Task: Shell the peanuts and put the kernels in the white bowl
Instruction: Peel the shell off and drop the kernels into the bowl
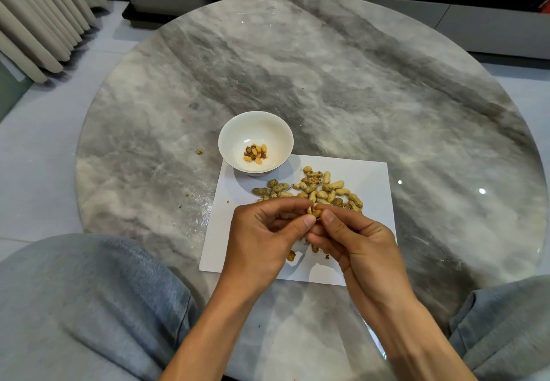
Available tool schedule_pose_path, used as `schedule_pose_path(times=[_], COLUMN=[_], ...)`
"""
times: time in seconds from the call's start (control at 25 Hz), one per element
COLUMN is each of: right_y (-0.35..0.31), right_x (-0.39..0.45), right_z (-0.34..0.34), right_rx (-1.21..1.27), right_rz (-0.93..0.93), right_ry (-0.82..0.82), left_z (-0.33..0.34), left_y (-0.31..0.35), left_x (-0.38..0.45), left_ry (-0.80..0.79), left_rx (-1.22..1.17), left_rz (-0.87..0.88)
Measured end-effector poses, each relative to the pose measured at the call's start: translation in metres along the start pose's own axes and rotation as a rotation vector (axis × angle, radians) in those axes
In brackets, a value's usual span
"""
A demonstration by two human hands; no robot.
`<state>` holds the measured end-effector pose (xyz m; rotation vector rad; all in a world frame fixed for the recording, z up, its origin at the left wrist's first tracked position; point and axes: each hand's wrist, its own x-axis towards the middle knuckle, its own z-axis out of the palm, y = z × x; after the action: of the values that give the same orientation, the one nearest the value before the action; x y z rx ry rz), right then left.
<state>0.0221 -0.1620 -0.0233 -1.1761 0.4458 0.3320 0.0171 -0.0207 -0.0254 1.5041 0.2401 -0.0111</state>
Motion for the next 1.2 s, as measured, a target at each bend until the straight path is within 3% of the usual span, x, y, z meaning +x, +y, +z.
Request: schedule_pose_path(times=[0.28, 0.36, 0.48, 0.6, 0.72, 0.88, 1.04, 1.2], right_y=[0.001, 0.003, 0.011, 0.02, 0.021, 0.021, 0.018, 0.025], right_x=[0.001, 0.001, 0.001, 0.004, 0.005, 0.004, 0.004, 0.01], right_z=[0.001, 0.002, 0.003, 0.0, 0.0, -0.001, -0.002, -0.007], right_rx=[-0.047, -0.205, -0.592, -0.877, -0.961, -0.934, -0.769, -0.828], right_rz=[-0.07, -0.204, -0.569, -0.869, -0.973, -0.952, -0.717, -0.505], right_ry=[0.009, 0.039, 0.047, 0.046, 0.066, 0.051, 0.092, 0.115], left_z=[0.007, 0.011, 0.013, 0.013, 0.013, 0.013, 0.012, 0.008], left_y=[-0.001, -0.001, 0.003, 0.004, 0.005, 0.006, 0.004, -0.001], left_x=[-0.003, -0.002, 0.0, 0.001, 0.003, 0.003, 0.001, 0.001], left_ry=[0.032, 0.067, 0.111, 0.113, 0.115, 0.117, 0.134, 0.201], left_rx=[-0.081, -0.234, -0.559, -0.655, -0.674, -0.692, -0.674, -0.66], left_rz=[-0.134, -0.272, -0.432, -0.463, -0.492, -0.529, -0.601, -0.663])
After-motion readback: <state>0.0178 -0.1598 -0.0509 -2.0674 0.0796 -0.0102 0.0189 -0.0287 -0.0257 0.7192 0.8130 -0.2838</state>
